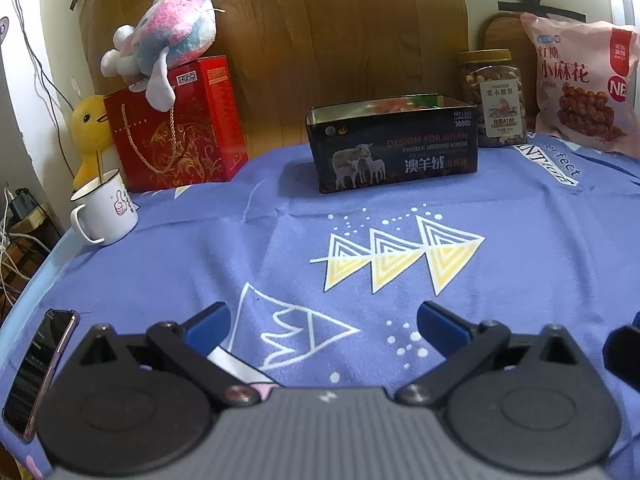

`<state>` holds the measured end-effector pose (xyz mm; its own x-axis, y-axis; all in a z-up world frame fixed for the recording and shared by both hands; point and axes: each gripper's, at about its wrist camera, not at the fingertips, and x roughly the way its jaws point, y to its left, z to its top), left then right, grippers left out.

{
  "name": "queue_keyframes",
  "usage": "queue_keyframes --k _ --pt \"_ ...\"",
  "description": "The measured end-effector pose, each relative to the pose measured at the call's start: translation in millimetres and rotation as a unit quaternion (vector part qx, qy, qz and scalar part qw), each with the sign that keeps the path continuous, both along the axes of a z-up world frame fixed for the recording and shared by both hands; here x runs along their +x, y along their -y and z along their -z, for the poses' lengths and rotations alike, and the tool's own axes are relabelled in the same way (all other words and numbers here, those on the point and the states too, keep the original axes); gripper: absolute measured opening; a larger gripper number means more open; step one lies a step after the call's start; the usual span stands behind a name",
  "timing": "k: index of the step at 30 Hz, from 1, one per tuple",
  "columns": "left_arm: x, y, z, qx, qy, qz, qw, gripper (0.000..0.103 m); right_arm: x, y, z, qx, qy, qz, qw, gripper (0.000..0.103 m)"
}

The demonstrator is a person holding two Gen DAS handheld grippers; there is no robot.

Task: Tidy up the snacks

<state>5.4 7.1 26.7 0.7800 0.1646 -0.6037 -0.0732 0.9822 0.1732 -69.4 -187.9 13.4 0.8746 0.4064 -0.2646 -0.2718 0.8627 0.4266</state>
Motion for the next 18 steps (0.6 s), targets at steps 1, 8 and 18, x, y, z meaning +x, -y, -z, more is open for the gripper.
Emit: queue_keyframes --k 1,8,18 --pt "0.7 0.2 0.6 0.001 0.000 0.001 1.0000 0.103 0.6 -0.7 0.2 -0.002 0.001 0.001 1.000 0.062" --pt "6.6 1.4 6.9 -0.003 -0.012 0.007 0.9999 0.103 5.6 -0.6 6.5 -0.004 -0.009 0.002 1.000 0.064" --pt "9.4 4.3 7.9 -0.015 -0.022 0.019 0.9995 0.103 10.2 1.8 10.4 0.000 -0.015 0.007 1.000 0.066"
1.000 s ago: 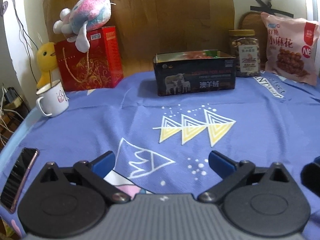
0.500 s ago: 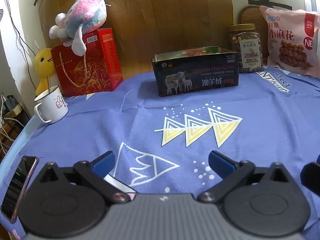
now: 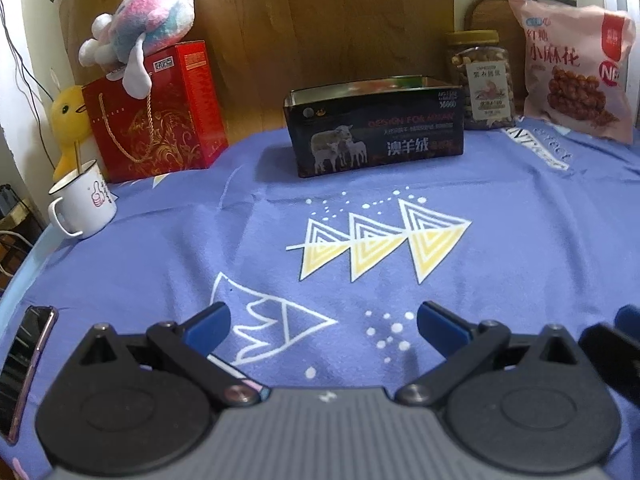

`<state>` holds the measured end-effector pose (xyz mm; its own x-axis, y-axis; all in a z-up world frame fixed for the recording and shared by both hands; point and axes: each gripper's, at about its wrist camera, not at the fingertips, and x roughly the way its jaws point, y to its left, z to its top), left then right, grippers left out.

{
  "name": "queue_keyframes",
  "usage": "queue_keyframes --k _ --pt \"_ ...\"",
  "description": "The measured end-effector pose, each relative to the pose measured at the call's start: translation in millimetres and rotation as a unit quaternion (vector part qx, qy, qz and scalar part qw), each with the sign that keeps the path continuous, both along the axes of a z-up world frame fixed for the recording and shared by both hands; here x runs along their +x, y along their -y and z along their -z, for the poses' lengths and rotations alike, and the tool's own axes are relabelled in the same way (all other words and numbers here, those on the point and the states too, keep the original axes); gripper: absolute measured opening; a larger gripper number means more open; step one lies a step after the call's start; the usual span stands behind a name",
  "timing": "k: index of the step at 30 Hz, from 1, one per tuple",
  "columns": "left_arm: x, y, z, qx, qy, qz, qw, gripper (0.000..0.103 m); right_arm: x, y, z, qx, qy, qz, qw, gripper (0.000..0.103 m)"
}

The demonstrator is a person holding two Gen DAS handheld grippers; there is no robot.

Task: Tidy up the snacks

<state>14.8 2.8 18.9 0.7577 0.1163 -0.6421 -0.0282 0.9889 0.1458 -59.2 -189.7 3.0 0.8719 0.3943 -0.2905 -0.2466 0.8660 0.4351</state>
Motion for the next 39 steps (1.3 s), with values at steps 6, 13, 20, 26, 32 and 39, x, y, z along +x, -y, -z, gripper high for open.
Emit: queue_keyframes --k 6,13,20,26,32,39 --pt "2.4 -4.6 -6.0 -0.023 0.027 -0.008 0.9994 0.103 3.7 1.5 1.7 -0.018 -0.012 0.012 1.000 0.066" --pt "3.9 -1.4 -13.7 -0.034 0.031 0.005 0.9989 0.103 -2.2 7.7 -0.9 -0.027 -0.006 0.035 0.999 0.066" --pt "-8.7 -1.8 -13.0 -0.037 0.033 0.013 0.9987 0.103 -7.2 1.4 0.1 -0.030 -0.006 0.025 0.999 0.066" --pt "-15.7 2.1 -16.0 -0.031 0.051 0.012 0.9981 0.103 -12.8 6.5 -1.5 -0.033 -0.007 0.032 0.999 0.066" --pt "-15.4 20.6 -17.4 -0.029 0.051 0.033 0.9977 0.103 -23.5 18.8 -1.2 -0.028 -0.010 0.057 0.998 0.066" --pt "-14.8 47.8 -14.3 -0.032 0.038 0.065 0.9967 0.103 -37.2 36.2 -0.8 -0.024 -0.009 0.092 0.995 0.066"
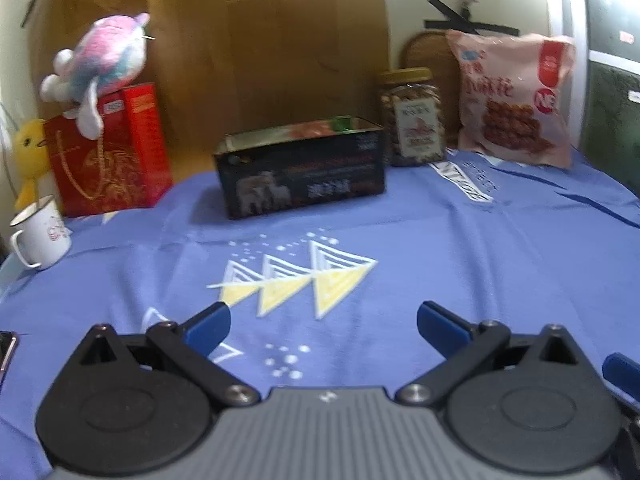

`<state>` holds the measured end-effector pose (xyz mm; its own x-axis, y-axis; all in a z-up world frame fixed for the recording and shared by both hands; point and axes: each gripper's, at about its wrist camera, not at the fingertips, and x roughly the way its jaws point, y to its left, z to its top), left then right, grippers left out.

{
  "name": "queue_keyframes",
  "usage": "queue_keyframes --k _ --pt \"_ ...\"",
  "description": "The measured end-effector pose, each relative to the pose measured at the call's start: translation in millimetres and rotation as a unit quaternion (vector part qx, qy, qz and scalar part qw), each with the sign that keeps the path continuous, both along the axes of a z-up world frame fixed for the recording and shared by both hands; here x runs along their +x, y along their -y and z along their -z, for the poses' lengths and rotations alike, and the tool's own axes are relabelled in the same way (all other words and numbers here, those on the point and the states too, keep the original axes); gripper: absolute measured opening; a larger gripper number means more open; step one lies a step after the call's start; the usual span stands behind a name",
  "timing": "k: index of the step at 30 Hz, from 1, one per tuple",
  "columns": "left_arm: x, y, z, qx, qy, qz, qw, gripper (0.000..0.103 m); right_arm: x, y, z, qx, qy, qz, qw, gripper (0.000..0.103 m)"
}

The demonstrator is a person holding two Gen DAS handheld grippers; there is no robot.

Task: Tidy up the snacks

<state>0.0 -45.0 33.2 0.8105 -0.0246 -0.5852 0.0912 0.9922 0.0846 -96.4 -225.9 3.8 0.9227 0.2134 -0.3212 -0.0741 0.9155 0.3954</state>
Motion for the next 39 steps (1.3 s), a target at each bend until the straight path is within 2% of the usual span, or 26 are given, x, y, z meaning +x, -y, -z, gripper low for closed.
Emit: queue_keyframes --k 9,15,24,28,32,35,39 --pt "0.6 4.2 1.7 -0.003 -0.003 0.007 1.0000 0.103 -2.0 2.9 1.8 0.002 -0.002 0.004 1.000 0.066" --pt "4.8 -2.0 6.3 0.016 -0.005 -0.006 0.9998 0.103 -0.6 -1.1 1.8 -0.007 0.002 -0.004 1.000 0.066" --pt "11.1 -16.3 9.9 0.034 -0.038 -0.021 0.9985 0.103 17.8 -12.1 3.0 0.000 -0.006 -0.056 0.998 0.066" --pt "17.1 -32.9 4.6 0.040 -0.043 -0.051 0.9970 0.103 46.1 -17.5 -5.9 0.012 -0.021 -0.106 0.994 0.072" --pt "23.0 -50.0 -4.3 0.033 -0.029 -0.077 0.9961 0.103 78.4 -26.5 -22.5 -0.002 0.007 -0.119 0.993 0.072" --pt "37.7 -60.7 -6.1 0.020 -0.013 -0.088 0.9959 0.103 105.7 -32.8 -28.6 -0.010 0.022 -0.105 0.994 0.072" --pt "71.7 -67.5 5.3 -0.005 0.010 -0.087 0.9962 0.103 143.2 -47.1 -25.2 -0.029 0.052 -0.043 0.997 0.072"
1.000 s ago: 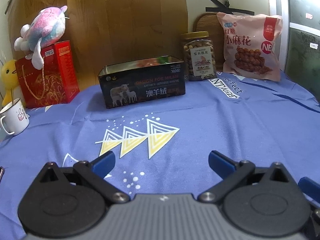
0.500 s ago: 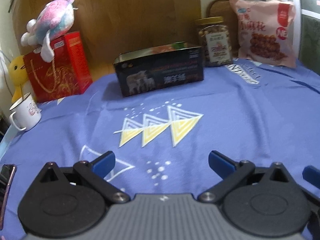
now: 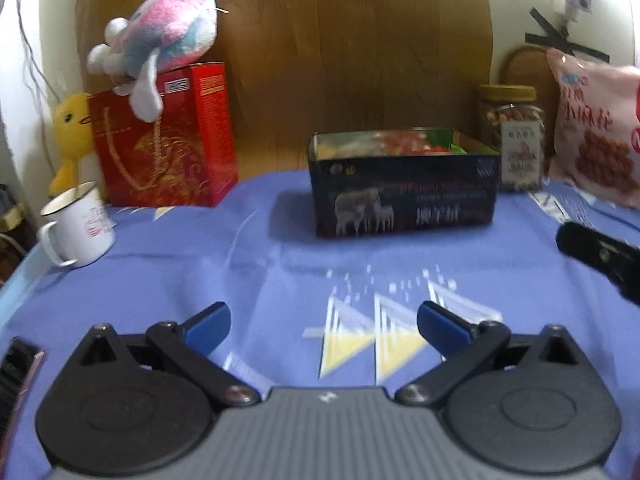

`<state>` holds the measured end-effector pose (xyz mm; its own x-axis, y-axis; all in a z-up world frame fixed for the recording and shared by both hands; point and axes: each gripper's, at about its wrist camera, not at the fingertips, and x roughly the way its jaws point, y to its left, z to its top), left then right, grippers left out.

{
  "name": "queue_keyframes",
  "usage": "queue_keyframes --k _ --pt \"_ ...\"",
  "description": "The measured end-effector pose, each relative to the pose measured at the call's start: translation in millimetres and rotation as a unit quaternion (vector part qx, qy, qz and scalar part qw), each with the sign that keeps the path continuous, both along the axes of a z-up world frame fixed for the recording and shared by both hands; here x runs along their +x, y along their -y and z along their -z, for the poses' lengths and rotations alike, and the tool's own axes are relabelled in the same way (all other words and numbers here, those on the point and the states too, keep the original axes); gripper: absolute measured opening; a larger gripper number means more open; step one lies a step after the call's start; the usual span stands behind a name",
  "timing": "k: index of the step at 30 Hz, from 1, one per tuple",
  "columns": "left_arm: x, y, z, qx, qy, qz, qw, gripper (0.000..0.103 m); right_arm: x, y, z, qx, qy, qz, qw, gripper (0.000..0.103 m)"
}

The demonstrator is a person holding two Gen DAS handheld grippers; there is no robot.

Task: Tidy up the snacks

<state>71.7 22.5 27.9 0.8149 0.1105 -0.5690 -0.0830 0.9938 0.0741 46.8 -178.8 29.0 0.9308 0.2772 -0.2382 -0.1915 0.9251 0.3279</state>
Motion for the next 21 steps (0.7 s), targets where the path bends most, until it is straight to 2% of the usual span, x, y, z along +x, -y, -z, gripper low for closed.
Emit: queue_keyframes --k 2,3,4,6,8,15,21 --pt "16.5 1.2 10.9 0.009 0.014 -0.003 0.9999 0.103 11.2 -7.8 10.4 -0.012 0.017 0.020 1.000 0.072" --pt "22.2 1.9 16.2 0.013 0.017 -0.005 0.9998 0.103 16.3 -10.6 13.8 -0.018 0.001 0.023 1.000 0.072" --pt "27.6 1.3 20.7 0.013 0.015 -0.008 0.9998 0.103 15.8 -8.0 13.4 -0.015 0.006 0.021 1.000 0.071" --pt "36.7 -1.3 27.5 0.000 0.011 -0.009 0.9999 0.103 7.7 -1.8 12.9 -0.002 0.027 0.013 1.000 0.074" --pt "42.5 -3.0 32.1 -0.006 0.001 -0.019 0.9998 0.103 4.1 0.3 12.5 -0.002 0.029 0.015 0.999 0.076" --pt "36.8 -2.1 32.0 0.005 0.017 -0.031 0.9994 0.103 11.4 -3.7 8.9 -0.013 0.025 0.011 1.000 0.077" --pt "37.6 1.1 32.4 0.014 0.012 -0.023 0.9996 0.103 12.7 -1.6 10.4 -0.010 0.027 0.009 1.000 0.079"
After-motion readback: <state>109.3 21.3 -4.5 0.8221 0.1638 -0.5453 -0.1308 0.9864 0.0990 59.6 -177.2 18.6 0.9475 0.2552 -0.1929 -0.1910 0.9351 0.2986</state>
